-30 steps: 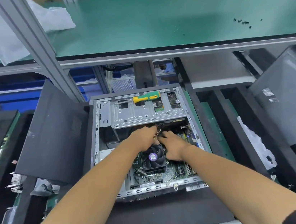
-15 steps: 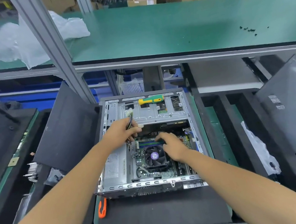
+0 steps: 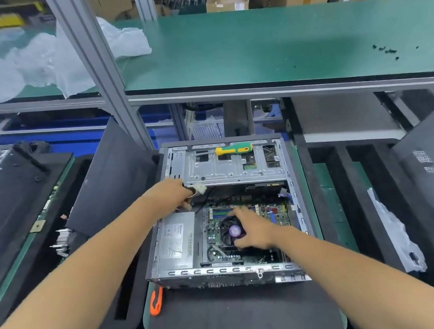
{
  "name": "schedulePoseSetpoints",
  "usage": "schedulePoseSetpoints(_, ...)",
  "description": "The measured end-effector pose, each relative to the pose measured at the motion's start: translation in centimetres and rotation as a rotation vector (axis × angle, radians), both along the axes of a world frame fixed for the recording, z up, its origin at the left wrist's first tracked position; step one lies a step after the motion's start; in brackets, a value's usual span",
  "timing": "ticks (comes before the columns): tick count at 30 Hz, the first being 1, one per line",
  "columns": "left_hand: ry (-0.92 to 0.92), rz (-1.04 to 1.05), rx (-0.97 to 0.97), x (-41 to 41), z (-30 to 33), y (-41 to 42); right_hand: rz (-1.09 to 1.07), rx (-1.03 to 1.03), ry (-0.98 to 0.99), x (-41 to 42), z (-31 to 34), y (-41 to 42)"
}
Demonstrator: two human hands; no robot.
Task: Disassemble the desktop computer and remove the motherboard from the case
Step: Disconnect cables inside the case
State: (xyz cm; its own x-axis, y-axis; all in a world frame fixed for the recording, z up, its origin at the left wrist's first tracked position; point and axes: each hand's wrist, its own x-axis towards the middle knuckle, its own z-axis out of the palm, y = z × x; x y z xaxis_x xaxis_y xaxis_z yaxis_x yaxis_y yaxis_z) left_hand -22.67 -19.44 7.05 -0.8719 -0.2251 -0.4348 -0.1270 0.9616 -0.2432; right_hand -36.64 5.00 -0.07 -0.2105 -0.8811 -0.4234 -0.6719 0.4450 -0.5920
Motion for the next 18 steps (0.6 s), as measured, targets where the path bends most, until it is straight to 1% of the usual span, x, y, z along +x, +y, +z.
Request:
schedulePoseSetpoints(2, -0.164, -0.029, -0.075, -0.7, 1.0, 0.6, 0.012, 0.009, 0.011, 0.0, -0.4, 0.1)
schedulePoseSetpoints(3, -0.199, -0.025, -0.092, -0.8, 1.2, 1.0, 0.027, 0.017, 0.029, -0.1, -0.4, 0.0)
schedulePoseSetpoints(7, -0.237, -0.004, -0.125, -0.7, 0.9, 2.3, 0.071, 0.040, 0.048, -0.2, -0.5, -0.5)
schedulePoseSetpoints(9, -0.296, 0.095, -0.130, -1.4, 0.8, 3.0, 0.083, 0.041, 0.073, -0.2, -0.6, -0.5)
schedulePoseSetpoints(12, -0.397, 0.316, -0.047, -2.7, 1.7, 4.1, 0.096, 0.040, 0.096, -0.3, -0.8, -0.4)
schedulePoseSetpoints(16, -0.367, 0.493, 0.065, -3.9, 2.0, 4.0, 0.121, 0.066, 0.129, -0.5, -1.0, -0.3)
schedulePoseSetpoints(18, -0.402, 0.569, 0.153, -4.6, 1.9, 4.0, 0.167, 0.096, 0.179, -0.5, -1.0, -0.4)
